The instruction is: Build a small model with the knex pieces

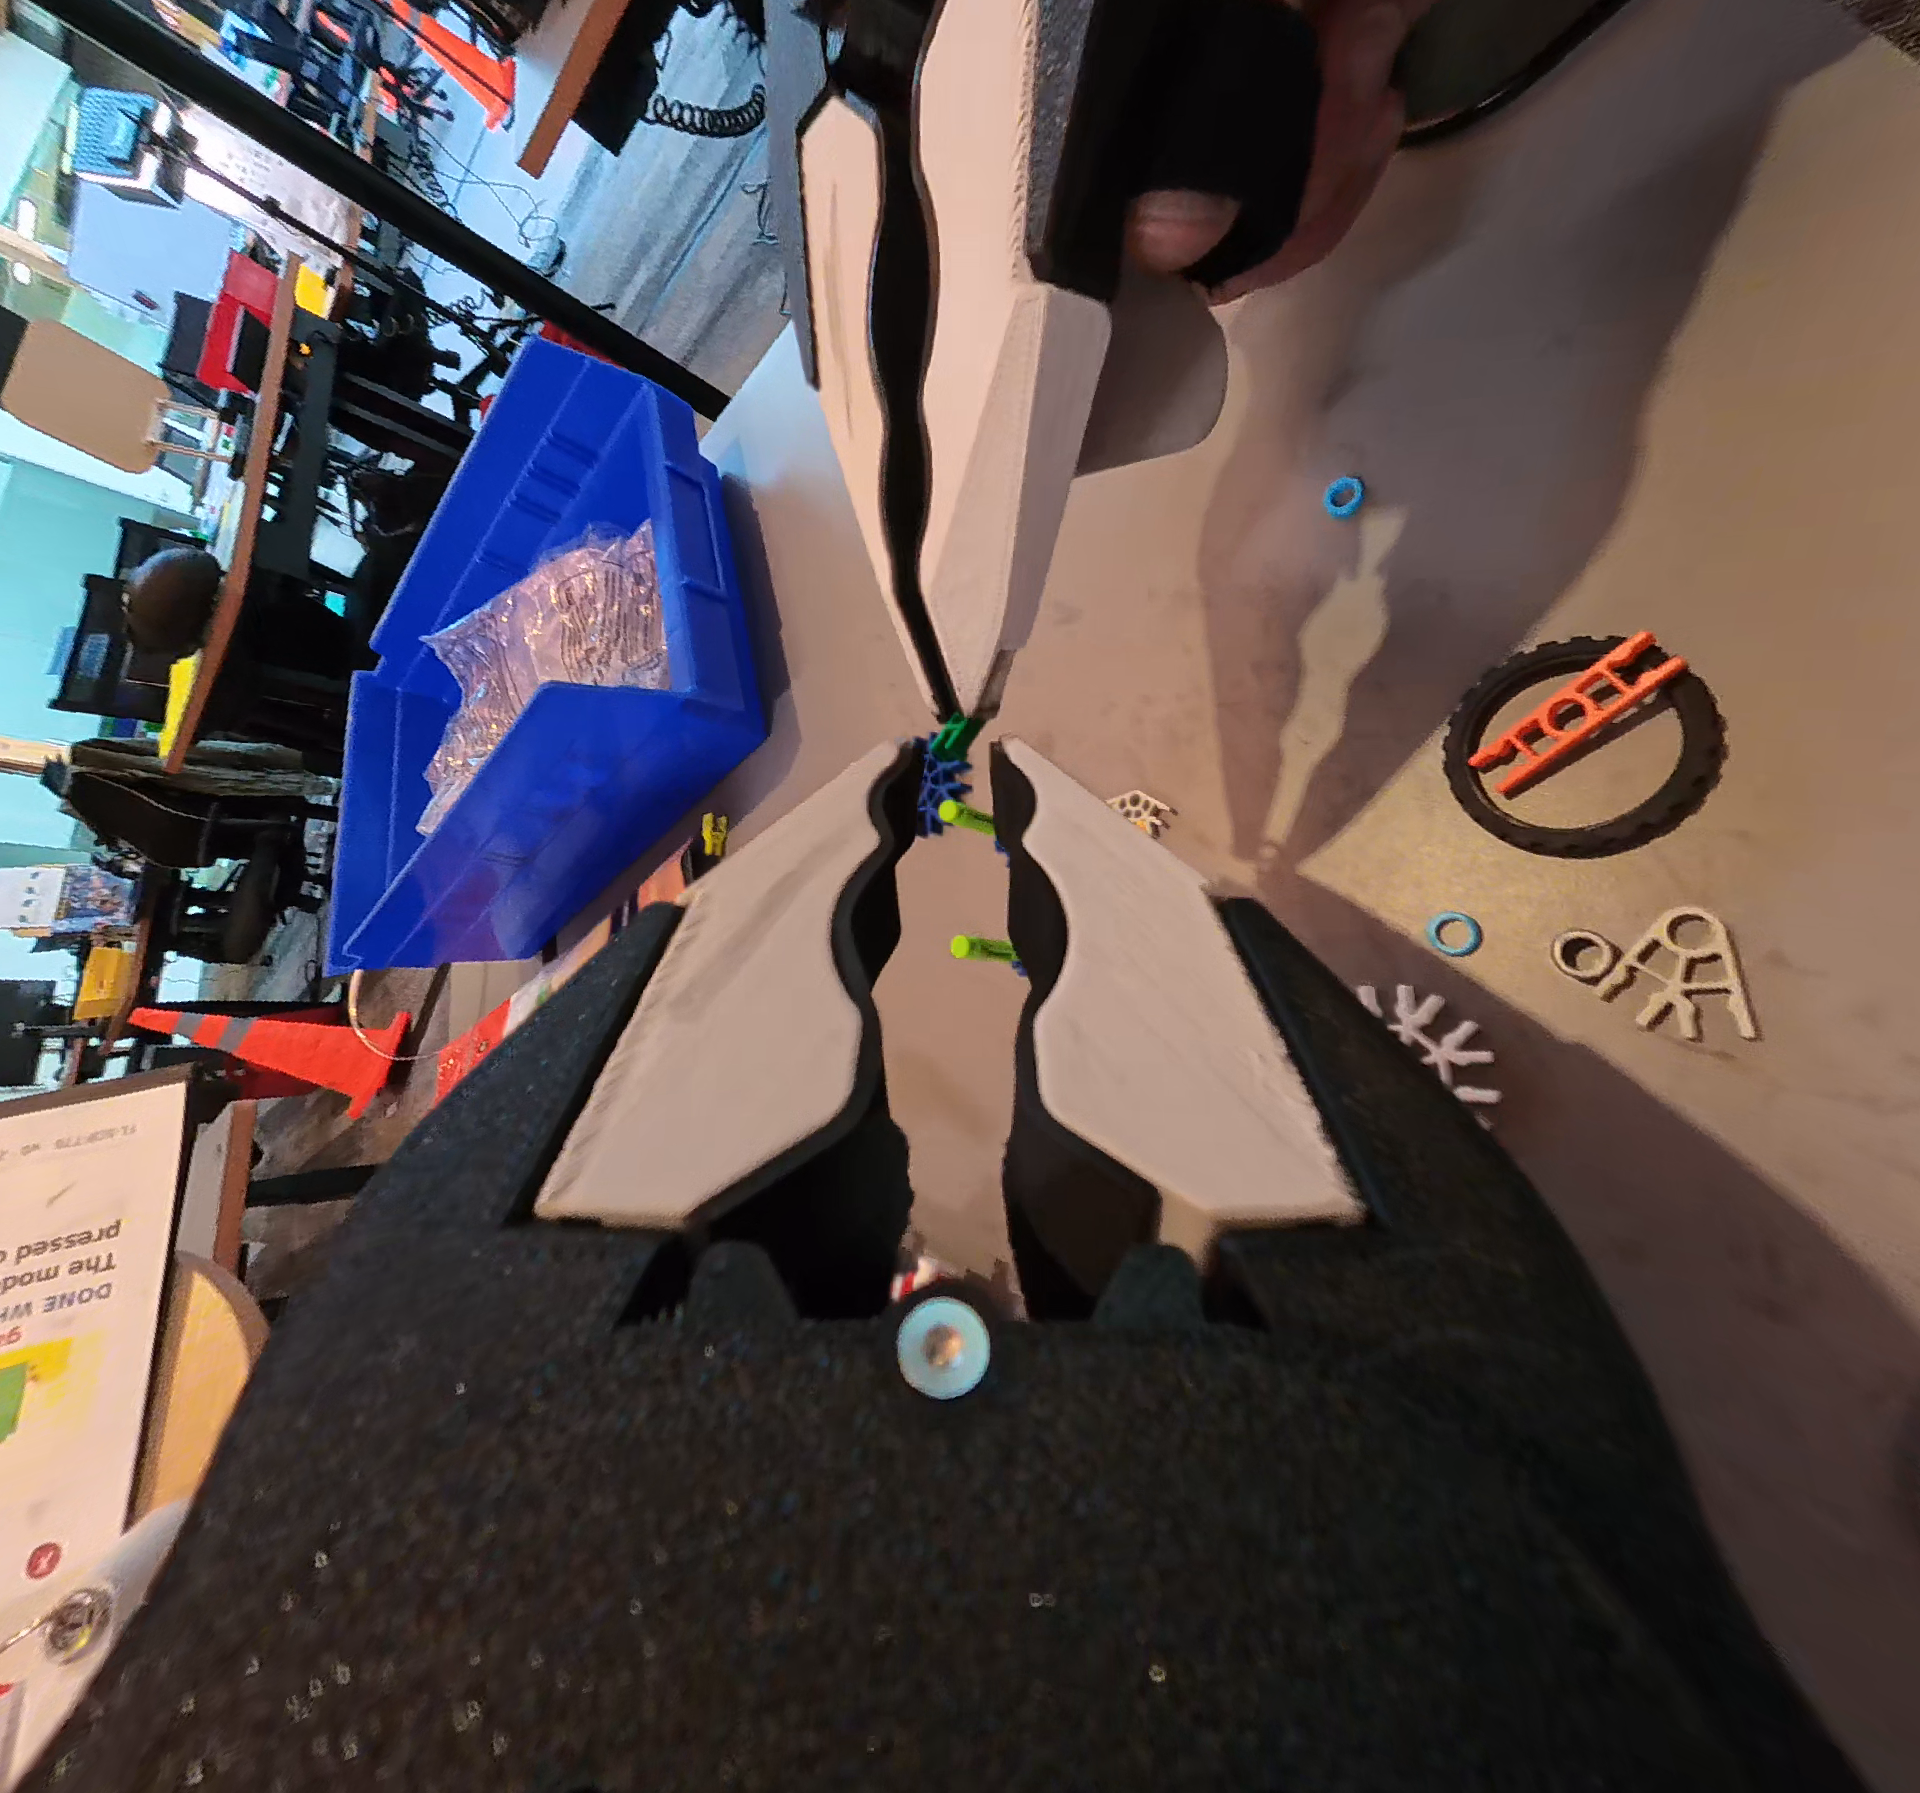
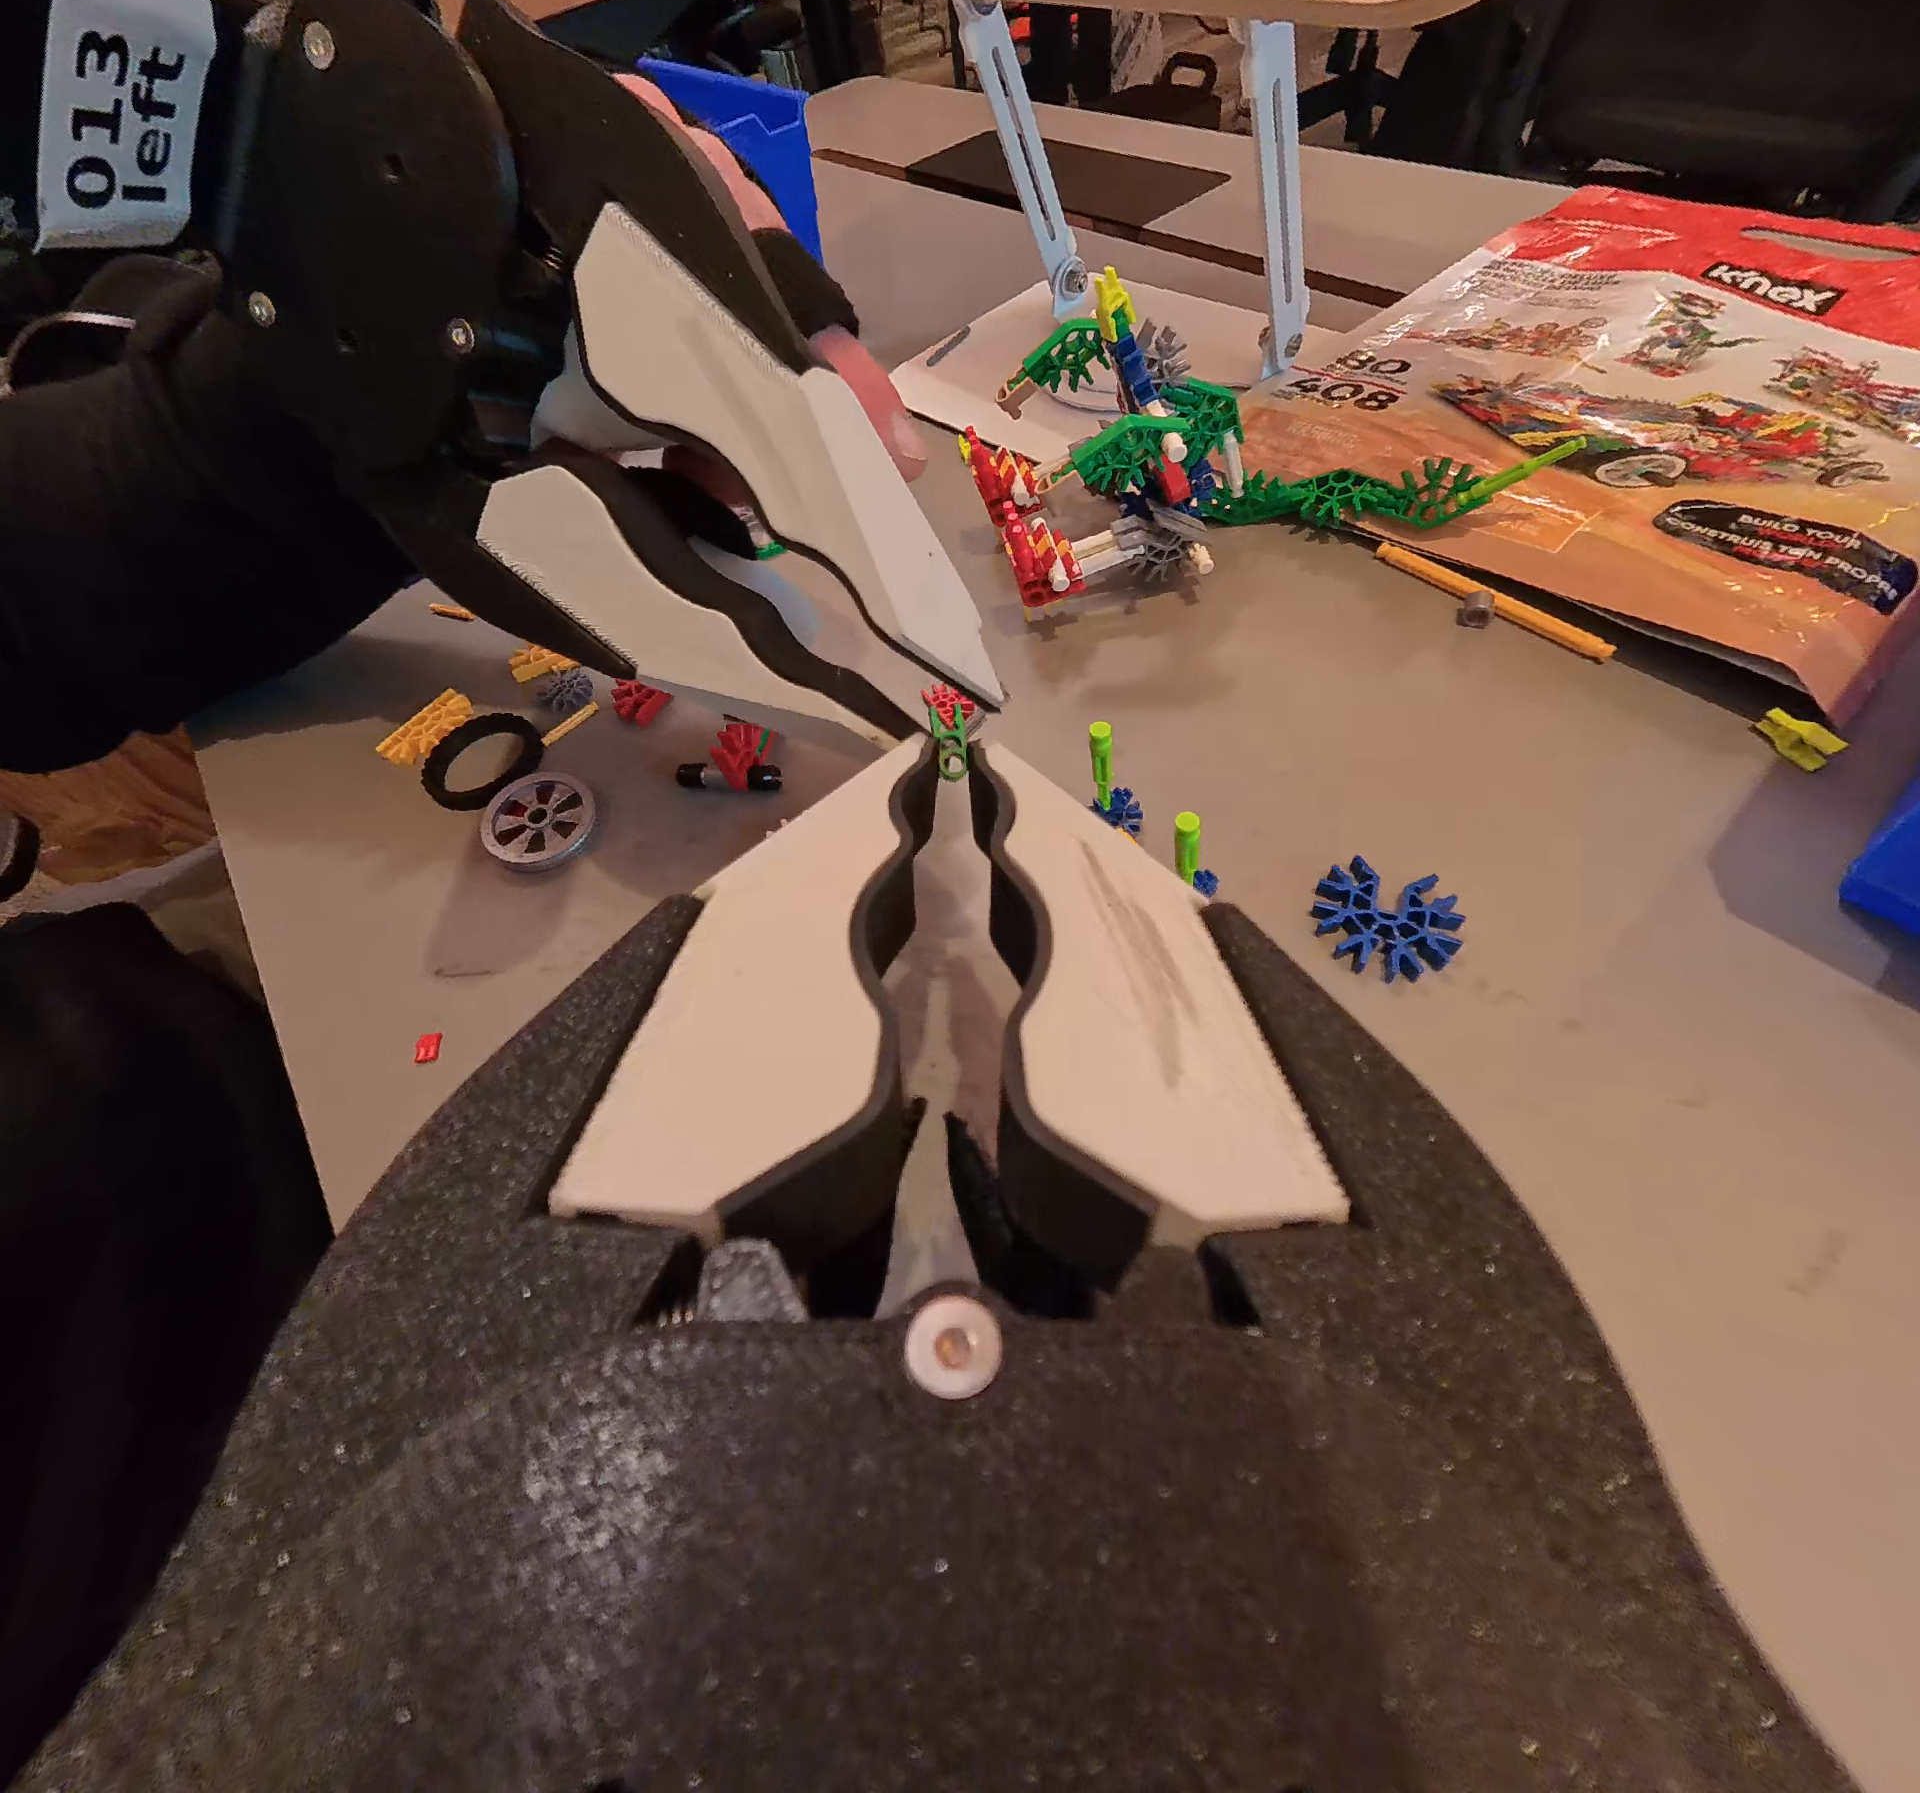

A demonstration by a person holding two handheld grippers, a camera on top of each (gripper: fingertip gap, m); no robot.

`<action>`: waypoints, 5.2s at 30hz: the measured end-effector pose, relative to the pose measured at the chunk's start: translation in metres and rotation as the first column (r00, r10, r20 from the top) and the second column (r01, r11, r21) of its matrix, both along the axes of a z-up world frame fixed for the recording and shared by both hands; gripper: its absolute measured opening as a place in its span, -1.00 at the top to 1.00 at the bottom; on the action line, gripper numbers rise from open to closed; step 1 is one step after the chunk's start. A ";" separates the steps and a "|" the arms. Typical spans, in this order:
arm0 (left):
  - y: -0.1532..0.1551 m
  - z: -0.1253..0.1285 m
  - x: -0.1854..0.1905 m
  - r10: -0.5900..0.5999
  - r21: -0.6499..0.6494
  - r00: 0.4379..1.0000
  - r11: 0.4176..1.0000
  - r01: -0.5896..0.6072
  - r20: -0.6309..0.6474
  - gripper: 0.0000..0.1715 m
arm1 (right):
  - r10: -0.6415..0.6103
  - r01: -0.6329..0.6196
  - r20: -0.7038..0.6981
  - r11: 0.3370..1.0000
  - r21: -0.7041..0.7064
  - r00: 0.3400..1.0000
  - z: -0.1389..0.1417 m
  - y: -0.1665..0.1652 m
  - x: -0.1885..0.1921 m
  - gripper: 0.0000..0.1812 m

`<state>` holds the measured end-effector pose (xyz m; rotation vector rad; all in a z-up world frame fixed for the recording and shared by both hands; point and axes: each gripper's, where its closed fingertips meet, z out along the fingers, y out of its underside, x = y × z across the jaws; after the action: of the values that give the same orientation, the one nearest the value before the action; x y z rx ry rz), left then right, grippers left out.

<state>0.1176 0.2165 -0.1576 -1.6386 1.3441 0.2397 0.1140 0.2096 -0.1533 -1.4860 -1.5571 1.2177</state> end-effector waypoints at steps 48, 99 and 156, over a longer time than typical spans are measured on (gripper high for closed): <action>0.002 0.048 -0.002 -0.012 -0.091 0.801 0.992 0.083 0.598 0.99 | -0.040 0.014 -0.226 0.993 -0.115 0.973 0.047 0.016 0.001 0.89; 0.000 0.038 -0.006 0.022 -0.206 0.720 0.964 0.169 0.694 0.96 | 0.037 -0.058 -0.225 0.995 -0.085 0.974 0.047 0.005 -0.017 0.98; 0.010 0.019 -0.044 0.107 -0.250 0.775 0.966 0.068 0.623 0.96 | 0.048 -0.063 -0.144 0.993 -0.104 0.988 0.026 0.012 -0.019 0.97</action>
<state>0.0734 0.2262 -0.1384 -1.7281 0.8495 -0.4757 0.0948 0.2218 -0.1272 -1.3991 -1.4671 1.4282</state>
